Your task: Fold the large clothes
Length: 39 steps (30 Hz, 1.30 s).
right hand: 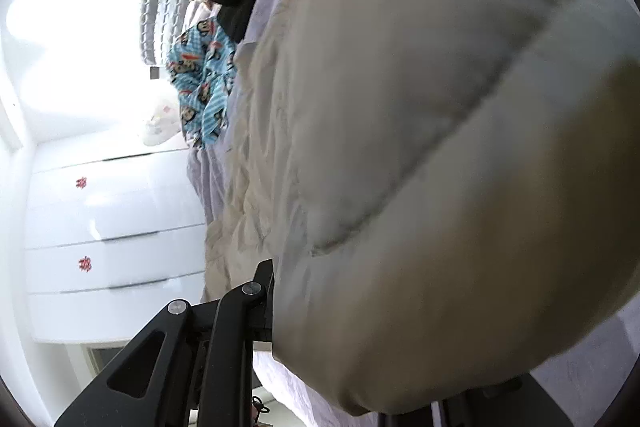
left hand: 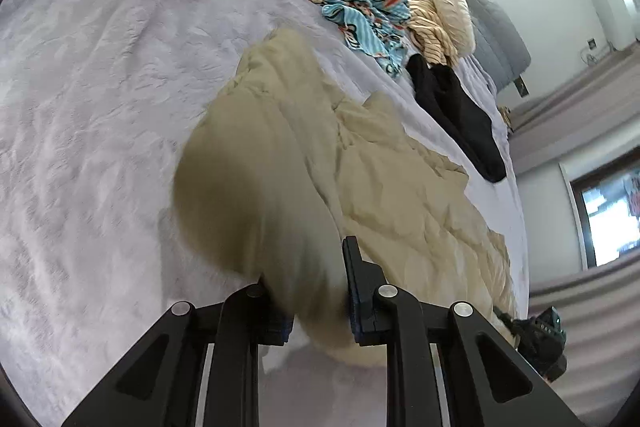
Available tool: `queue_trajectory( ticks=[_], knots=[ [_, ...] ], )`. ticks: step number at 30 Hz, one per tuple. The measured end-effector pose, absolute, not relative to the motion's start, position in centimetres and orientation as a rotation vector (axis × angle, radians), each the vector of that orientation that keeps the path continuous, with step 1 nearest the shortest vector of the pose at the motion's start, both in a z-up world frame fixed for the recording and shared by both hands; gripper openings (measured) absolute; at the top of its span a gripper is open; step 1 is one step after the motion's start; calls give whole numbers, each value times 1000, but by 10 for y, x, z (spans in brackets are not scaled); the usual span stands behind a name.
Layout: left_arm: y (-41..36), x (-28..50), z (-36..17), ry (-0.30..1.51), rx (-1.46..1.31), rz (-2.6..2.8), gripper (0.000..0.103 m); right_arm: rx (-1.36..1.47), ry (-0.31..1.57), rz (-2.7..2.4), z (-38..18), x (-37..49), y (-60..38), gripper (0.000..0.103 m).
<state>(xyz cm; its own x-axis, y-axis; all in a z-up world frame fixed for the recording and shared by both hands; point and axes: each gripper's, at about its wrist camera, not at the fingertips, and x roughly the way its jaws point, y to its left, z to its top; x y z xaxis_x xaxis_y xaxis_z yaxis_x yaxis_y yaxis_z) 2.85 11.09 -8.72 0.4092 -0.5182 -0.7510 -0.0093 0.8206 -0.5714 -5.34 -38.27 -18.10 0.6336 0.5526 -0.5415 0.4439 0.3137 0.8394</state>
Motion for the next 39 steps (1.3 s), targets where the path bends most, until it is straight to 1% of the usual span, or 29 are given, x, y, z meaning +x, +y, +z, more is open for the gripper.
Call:
queue_trajectory(
  ticks=[8,10,11,12,13,14,15,16,18,21,22,23,24,25,26,27,28,31,34,39],
  knots=[
    [134,0,-113,1177,-555,-354,23,1353,958,27,-194,-96,-363,21],
    [139,2,-127,1202,-571,-331,23,1366,962,4,-202,-103,-361,24],
    [142,5,-137,1214,-575,-311,28,1368,958,1,-203,-102,-361,26],
    [144,8,-144,1223,-576,-294,46,1362,958,-7,-205,-104,-361,28],
    [146,10,-151,1231,-581,-278,58,1354,962,-14,-207,-102,-361,32],
    [150,9,-156,1223,-590,-254,73,1344,968,-21,-208,-101,-361,35],
    [153,10,-161,1213,-600,-239,74,1332,975,-21,-209,-99,-361,45],
    [154,11,-166,1216,-616,-239,74,1313,977,-17,-209,-97,-360,65],
    [153,17,-181,1241,-667,-238,74,1300,954,-7,-210,-95,-359,81],
    [144,26,-197,1240,-733,-222,73,1320,949,-18,-221,-85,-353,81],
    [139,29,-198,1235,-741,-211,69,1336,948,-35,-228,-83,-350,81],
    [136,33,-198,1228,-745,-216,35,1357,948,-52,-233,-81,-349,80],
    [131,35,-194,1226,-748,-244,20,1375,954,-70,-236,-81,-350,60],
    [127,34,-186,1210,-722,-246,18,1386,958,-81,-237,-82,-351,38],
    [122,30,-171,1170,-659,-267,14,1395,958,-72,-235,-83,-353,32],
    [118,26,-158,1146,-609,-286,13,1376,956,-63,-229,-83,-354,25],
    [115,20,-145,1122,-566,-308,13,1312,961,-35,-216,-83,-353,22],
    [115,-3,-117,1100,-490,-373,13,1202,978,16,-188,-91,-354,20],
    [121,-27,-102,1117,-451,-407,13,1171,1013,34,-178,-106,-352,20],
    [142,-81,-110,1225,-410,-415,14,1174,1100,35,-180,-157,-349,21]
  ],
)
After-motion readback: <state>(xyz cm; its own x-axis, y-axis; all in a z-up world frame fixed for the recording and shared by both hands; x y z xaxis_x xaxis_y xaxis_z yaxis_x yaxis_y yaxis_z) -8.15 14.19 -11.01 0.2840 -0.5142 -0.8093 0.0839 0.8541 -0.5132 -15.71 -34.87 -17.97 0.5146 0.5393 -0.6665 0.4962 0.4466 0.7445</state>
